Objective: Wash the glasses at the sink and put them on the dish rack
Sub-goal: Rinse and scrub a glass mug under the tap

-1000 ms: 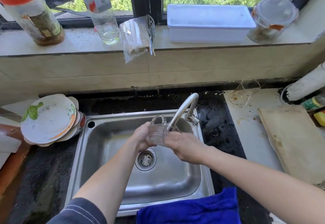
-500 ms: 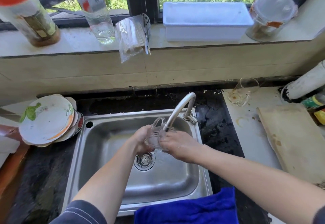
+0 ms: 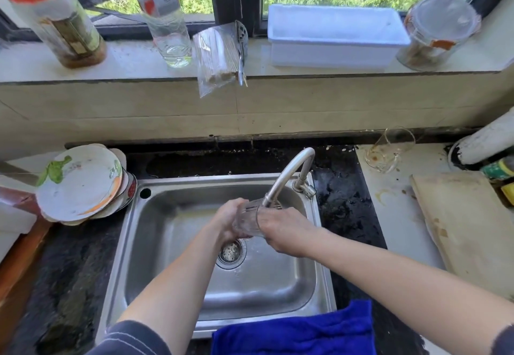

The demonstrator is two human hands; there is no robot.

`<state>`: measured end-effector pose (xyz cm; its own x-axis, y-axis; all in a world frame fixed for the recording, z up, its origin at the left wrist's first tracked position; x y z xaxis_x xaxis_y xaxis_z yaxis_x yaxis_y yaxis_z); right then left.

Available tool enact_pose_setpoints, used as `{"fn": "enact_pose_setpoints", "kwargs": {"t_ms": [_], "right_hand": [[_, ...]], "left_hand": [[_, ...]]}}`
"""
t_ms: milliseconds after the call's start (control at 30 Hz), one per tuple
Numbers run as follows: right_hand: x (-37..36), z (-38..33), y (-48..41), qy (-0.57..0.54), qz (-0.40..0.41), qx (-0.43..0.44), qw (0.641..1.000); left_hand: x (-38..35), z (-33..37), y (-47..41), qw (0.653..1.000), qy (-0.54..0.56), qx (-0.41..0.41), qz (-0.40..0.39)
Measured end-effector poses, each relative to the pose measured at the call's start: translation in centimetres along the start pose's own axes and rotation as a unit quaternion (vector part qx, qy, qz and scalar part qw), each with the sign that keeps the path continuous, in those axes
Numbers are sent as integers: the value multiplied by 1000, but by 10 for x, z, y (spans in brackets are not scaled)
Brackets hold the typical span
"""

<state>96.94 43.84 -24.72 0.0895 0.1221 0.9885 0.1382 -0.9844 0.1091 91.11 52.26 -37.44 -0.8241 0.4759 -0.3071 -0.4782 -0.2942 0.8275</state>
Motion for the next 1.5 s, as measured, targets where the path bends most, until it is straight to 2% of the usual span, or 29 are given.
{"fn": "enact_pose_setpoints", "kwargs": {"t_ms": [67,167,233,300,400,500,600,700,767,833,967,1033,1100,1167,1300,1367,1433,1500], "right_hand": [[-5,-4,7,-10,-7,26,1000],[-5,2,29,-39,36,75,996],[-2,1,17,-31,38,57,997],[-2,-7,2,-10,0,20,1000],[5,-8,16,-38,55,47,997],[-2,1,20,-49,42,54,996],[-14,2,3,-60,-34,-9,998],[-13,12,-1,-141,-27,-118,983],[-11,13,-1,-230,-18,-177,957],[-5,7,-3,-275,-13,-178,945],[0,6,20,-152,-107,-71,980],[-1,12,20,-75,-115,-43,990],[-8,8,6,3,-123,-32,992],[-15,-4,2,9,-106,3,994],[10,-4,23,-25,19,72,997],[9,-6,13,-15,-19,27,999],[-10,-7,3,-25,-92,-7,995],[-12,-3,3,-51,-103,-16,993]], "left_hand": [[6,-3,4,1000,-7,9,7],[26,-10,-3,999,-12,16,29],[21,-13,-3,999,-27,29,36],[10,-13,1,998,-53,36,20],[17,-10,6,998,-49,39,15],[18,-6,9,998,-41,46,26],[3,-6,14,999,-4,42,-17],[4,-3,13,990,123,8,-71],[-3,-4,19,978,176,-6,-107],[-7,-8,19,978,179,-19,-104],[13,-11,12,987,154,-5,-36],[13,-11,11,994,108,11,-10],[3,-12,11,997,66,21,-21],[0,-14,14,998,47,30,-30],[20,-15,12,998,39,49,-21],[9,-17,16,998,23,55,-32],[-2,-18,20,997,10,54,-48],[2,-16,24,996,45,46,-61]]}}
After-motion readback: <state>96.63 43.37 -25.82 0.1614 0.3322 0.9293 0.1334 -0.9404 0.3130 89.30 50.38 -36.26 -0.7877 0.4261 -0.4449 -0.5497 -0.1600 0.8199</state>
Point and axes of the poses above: each hand's wrist, its own y-axis away from the middle knuckle, its own x-axis out of the back of the hand, z = x × y, the point moved 8 cm from there along -y, towards the middle knuckle, and after that the axes turned 9 degrees about y, right-handed, at the moved point
